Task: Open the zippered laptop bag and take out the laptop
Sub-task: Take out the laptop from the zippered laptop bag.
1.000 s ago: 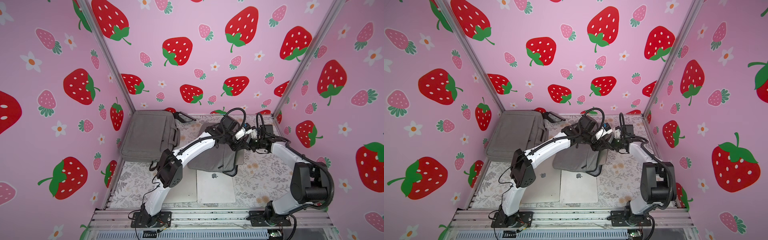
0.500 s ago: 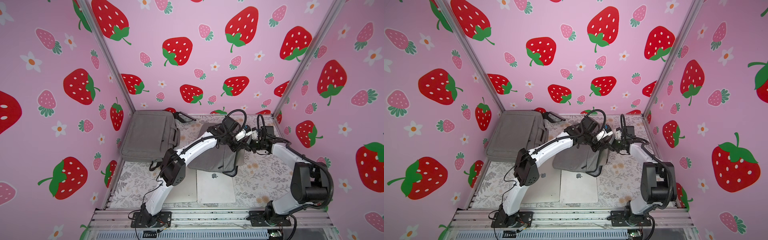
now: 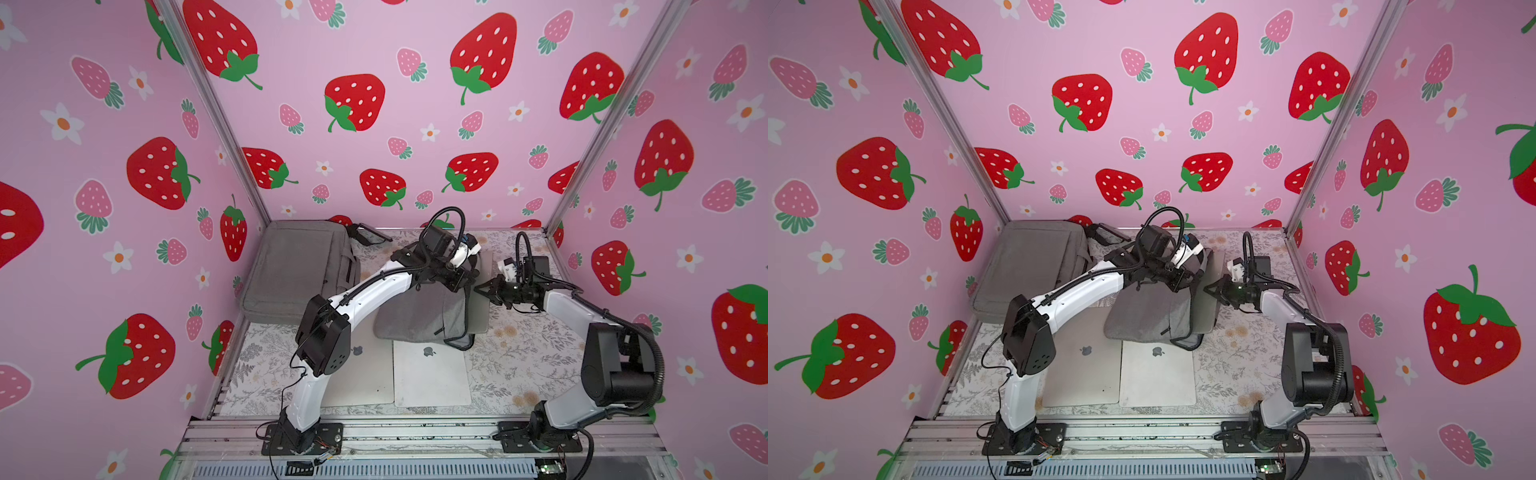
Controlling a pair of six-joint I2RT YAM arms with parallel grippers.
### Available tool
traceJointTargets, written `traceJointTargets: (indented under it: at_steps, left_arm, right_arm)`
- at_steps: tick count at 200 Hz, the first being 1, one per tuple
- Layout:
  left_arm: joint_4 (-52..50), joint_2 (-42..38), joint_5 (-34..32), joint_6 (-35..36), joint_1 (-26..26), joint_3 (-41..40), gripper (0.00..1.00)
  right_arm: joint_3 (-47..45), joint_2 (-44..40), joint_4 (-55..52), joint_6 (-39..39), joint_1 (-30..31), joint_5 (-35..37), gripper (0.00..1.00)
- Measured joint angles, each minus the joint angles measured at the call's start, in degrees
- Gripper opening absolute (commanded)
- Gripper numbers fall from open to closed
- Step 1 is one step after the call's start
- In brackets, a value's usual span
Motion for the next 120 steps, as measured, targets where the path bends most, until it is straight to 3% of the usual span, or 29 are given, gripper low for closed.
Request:
traceJointTargets:
  at_steps: [31,35,79,120]
  left_arm:
    - [1.7,0.5,1.1,-4.4,2.7,-3.3,0.05]
    - [1.9,0.7,1.5,-4.7,2.9,-3.3,0.1]
    - [1.8,6.5,6.2,-6.9,3.0,-1.4,0.24]
    - [-2.1,5.7,4.4,-6.1,3.8,-3.7,0.41]
  right_arm:
    - [-1.2,-2.1,-0.7,-0.1,-1.6,-0.7,0.0]
    - [-1.4,-2.4,-0.9,-0.2,-1.9,-0.7,0.0]
    - [-2.1,-3.3,-2.8,-1.3,-4.4,-2.4,0.0]
    - [-2.2,-2.9,-3.3,-3.0,-5.6,-4.4,0.0]
